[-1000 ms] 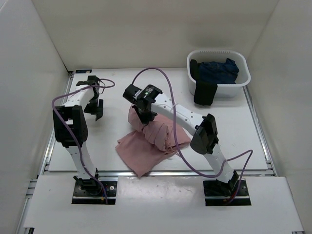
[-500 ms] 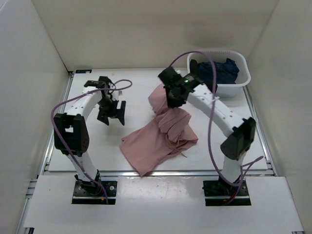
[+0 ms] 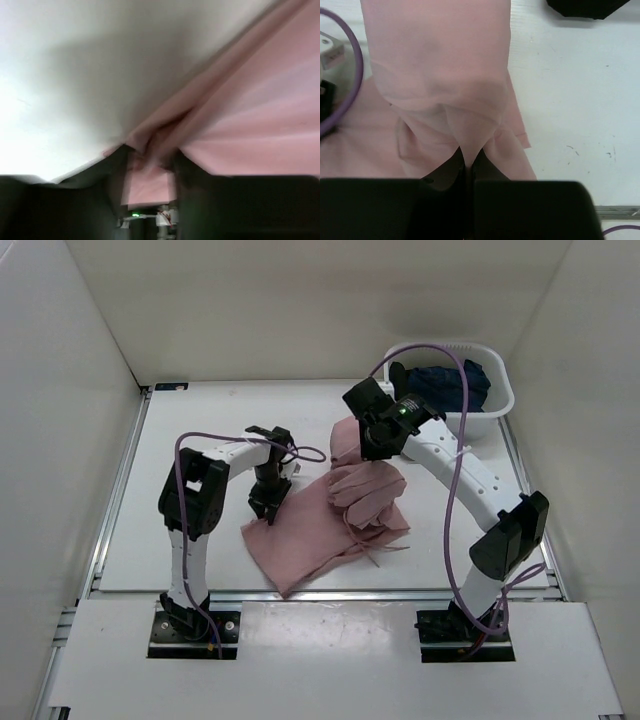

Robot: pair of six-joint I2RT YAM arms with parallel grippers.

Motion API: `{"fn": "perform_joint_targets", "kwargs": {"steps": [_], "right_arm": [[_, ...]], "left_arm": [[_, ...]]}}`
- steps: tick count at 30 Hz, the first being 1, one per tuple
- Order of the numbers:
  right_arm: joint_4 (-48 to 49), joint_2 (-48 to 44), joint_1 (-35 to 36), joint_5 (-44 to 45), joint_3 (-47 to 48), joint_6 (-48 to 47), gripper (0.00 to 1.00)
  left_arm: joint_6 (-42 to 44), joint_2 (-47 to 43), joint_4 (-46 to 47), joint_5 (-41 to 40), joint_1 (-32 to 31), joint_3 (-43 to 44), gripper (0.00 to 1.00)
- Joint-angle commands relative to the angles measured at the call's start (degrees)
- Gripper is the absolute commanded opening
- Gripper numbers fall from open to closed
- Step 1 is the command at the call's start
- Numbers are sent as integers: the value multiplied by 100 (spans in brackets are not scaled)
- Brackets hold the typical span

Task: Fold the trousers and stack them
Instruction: Fold the trousers

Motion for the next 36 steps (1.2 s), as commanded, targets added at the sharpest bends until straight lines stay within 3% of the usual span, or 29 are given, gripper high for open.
{"fn": "perform_joint_targets", "kwargs": {"steps": [1, 2, 6, 11, 14, 20, 24, 29, 31, 32, 33, 35, 36], "right_arm": [[-12, -395, -14, 446, -102, -161, 0], [-13, -456, -14, 499, -102, -257, 0], [48, -641, 38, 886, -234, -1002, 0], [329, -659, 292, 939, 55, -1891, 0], [618, -405, 538, 492, 327, -2296, 0], [804, 281, 960, 403, 540, -2061, 0], [1532, 474, 1136, -132, 267, -1945, 0], [1657, 1456, 1374, -414, 1214, -1945, 1], [1517, 1827, 1497, -642, 1836, -2068, 13], [1464, 2159, 1497, -956, 2040, -2068, 45], [1403, 2302, 1497, -1116, 2234, -2068, 58], [1349, 2470, 1550, -1467, 2482, -2068, 75], [1410, 2470, 1550, -1817, 2482, -2068, 78]], "left_arm": [[51, 379, 656, -414, 40, 344, 39], [51, 440, 656, -414, -21, 432, 14], [51, 862, 604, -642, -22, 1319, 14], [51, 1846, 77, -932, -22, 3258, 14], [51, 2250, 76, -1326, -22, 3946, 14], [51, 2594, 23, -1530, 83, 4423, 14], [51, 2647, 23, -1346, 294, 4485, 14], [51, 2647, 76, -1153, 348, 4371, 14], [51, 2594, 76, -1152, 400, 4309, 14], [51, 2594, 128, -1152, 400, 4309, 15], [51, 2594, 128, -1152, 470, 4309, 17], [51, 2542, 128, -1336, 549, 4309, 37], [51, 2542, 128, -1406, 602, 4370, 48]]}}
